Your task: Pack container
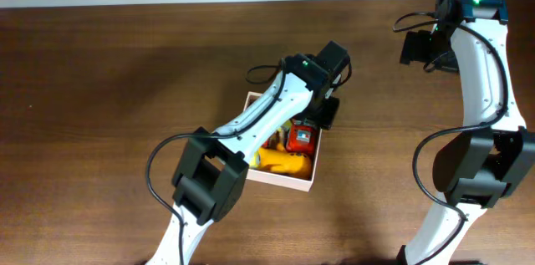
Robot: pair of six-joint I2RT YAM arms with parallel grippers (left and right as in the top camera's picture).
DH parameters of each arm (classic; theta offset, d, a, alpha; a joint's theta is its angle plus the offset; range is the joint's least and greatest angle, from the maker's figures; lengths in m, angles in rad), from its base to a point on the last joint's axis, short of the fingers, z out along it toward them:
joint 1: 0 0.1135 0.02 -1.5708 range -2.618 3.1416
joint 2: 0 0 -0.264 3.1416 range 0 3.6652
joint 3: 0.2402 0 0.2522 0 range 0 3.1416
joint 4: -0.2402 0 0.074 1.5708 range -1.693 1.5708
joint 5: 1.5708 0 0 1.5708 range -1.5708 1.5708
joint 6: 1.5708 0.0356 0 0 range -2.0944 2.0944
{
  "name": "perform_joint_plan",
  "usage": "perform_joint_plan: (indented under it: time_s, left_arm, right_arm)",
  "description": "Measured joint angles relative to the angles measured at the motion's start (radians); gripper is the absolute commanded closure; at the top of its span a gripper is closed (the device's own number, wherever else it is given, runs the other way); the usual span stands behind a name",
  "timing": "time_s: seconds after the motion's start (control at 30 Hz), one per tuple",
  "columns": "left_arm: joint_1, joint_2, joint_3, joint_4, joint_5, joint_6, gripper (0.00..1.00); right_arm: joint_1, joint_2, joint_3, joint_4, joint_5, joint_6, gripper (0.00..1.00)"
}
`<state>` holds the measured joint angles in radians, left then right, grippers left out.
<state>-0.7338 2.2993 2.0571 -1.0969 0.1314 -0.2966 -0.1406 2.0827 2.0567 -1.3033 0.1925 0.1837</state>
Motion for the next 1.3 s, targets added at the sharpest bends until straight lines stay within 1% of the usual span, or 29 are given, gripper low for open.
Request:
perform_joint_plan:
  time_s: [0.43,0.83,1.3]
  left_arm:
    - [0.000,0.000,0.000,0.115,-0.047,-0.003,0.47]
    - [0.002,0.000,0.000,0.122,-0.149,-0.003,0.47]
    - [0.075,0.000,0.000,0.138,-0.167,-0.003,0.47]
  right_arm:
    - [0.000,0.000,0.000,0.000,0.000,0.000,0.01]
    - [0.000,0.000,0.000,0.000,0.000,0.000,0.01]
    - [0.000,0.000,0.000,0.000,0.000,0.000,0.01]
